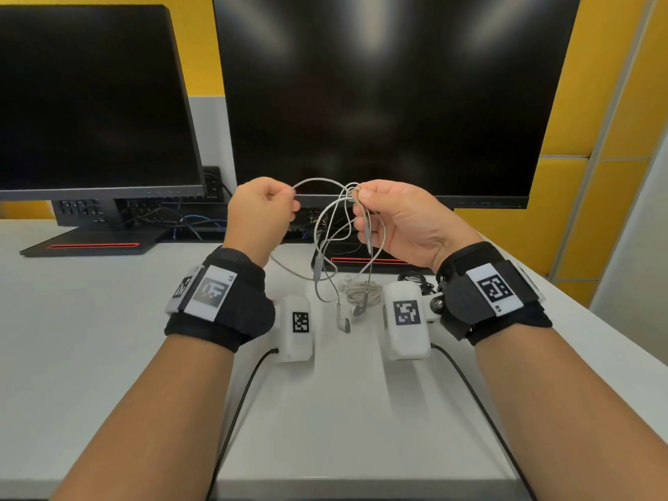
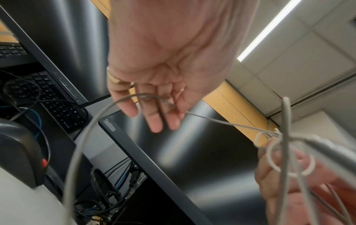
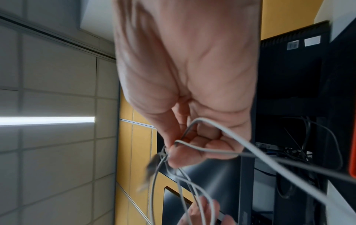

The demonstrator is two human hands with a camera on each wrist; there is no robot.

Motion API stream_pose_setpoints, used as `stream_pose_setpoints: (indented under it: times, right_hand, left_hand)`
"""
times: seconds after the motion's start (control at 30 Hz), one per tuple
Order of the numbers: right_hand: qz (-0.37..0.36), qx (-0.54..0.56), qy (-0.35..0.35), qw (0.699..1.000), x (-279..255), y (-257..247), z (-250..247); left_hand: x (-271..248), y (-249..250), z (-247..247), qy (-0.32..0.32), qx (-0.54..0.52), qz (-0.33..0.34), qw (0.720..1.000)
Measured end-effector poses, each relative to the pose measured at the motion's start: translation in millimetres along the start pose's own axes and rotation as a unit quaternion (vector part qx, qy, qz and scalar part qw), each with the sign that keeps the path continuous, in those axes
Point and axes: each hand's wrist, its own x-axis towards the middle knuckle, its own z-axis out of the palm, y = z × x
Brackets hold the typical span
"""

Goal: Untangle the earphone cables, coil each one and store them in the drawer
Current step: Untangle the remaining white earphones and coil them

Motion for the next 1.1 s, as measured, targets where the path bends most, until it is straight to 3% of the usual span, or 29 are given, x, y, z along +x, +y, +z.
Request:
stream_pose_setpoints:
  times: [0.07, 0.23, 0.3, 0.4, 0.47, 0.53, 0.6, 0.7, 0.77, 0.87, 0.97, 1.1]
  right_hand:
    - [0.003, 0.004, 0.0, 1.0, -0.1, -0.4, 0.6]
    - [0.009, 0.001, 0.011, 1.0, 0.7, 1.0, 1.5]
    - [0.009, -0.004, 0.013, 1.0, 0.8, 1.0, 0.6]
    - [0.009, -0.016, 0.011, 1.0, 0.9, 0.8, -0.5]
    - [0.006, -0.031, 0.004, 0.999, 0.7, 1.3, -0.3]
    - [0.004, -0.035, -0.001, 0.999, 0.1, 1.5, 0.1]
    - [0.001, -0.031, -0.003, 1.0, -0.7, 0.8, -0.3]
    - [-0.001, -0.021, -0.001, 1.0, -1.6, -0.5, -0.5]
    - [-0.001, -0.021, 0.003, 1.0, -1.7, -0.2, 0.0]
    - [-0.005, -0.033, 0.011, 0.999, -1.5, 1.1, 0.2]
    - [-0.011, -0.035, 0.016, 0.999, -1.5, 1.8, -1.6]
    - [-0.015, -0.031, 0.02, 0.999, -1.7, 2.3, -2.2]
  left_hand:
    - [1.3, -0.7, -1.6, -0.004, 0.031, -0.014, 0.999]
    - [-10.7, 15.9, 2.3, -0.156, -0.023, 0.053, 0.986]
    - [-13.5, 17.6, 3.0, -0.178, -0.022, 0.073, 0.981]
    - [-13.1, 14.9, 4.8, -0.16, -0.009, 0.08, 0.984]
    - [-9.6, 10.3, 5.3, -0.103, 0.006, 0.077, 0.992]
    - [-5.1, 4.7, 3.0, -0.04, 0.012, 0.045, 0.998]
    - [-0.7, -1.5, 1.5, -0.022, 0.024, -0.003, 0.999]
    - [-0.2, -4.0, 4.4, -0.052, 0.08, -0.046, 0.994]
    - [-3.2, 0.0, 6.2, -0.073, 0.096, -0.022, 0.992]
    - [-10.3, 13.6, 4.0, -0.125, 0.003, 0.033, 0.992]
    - [-18.1, 22.8, 2.8, -0.216, -0.074, 0.035, 0.973]
    - [-18.4, 20.4, 1.6, -0.211, -0.077, 0.052, 0.973]
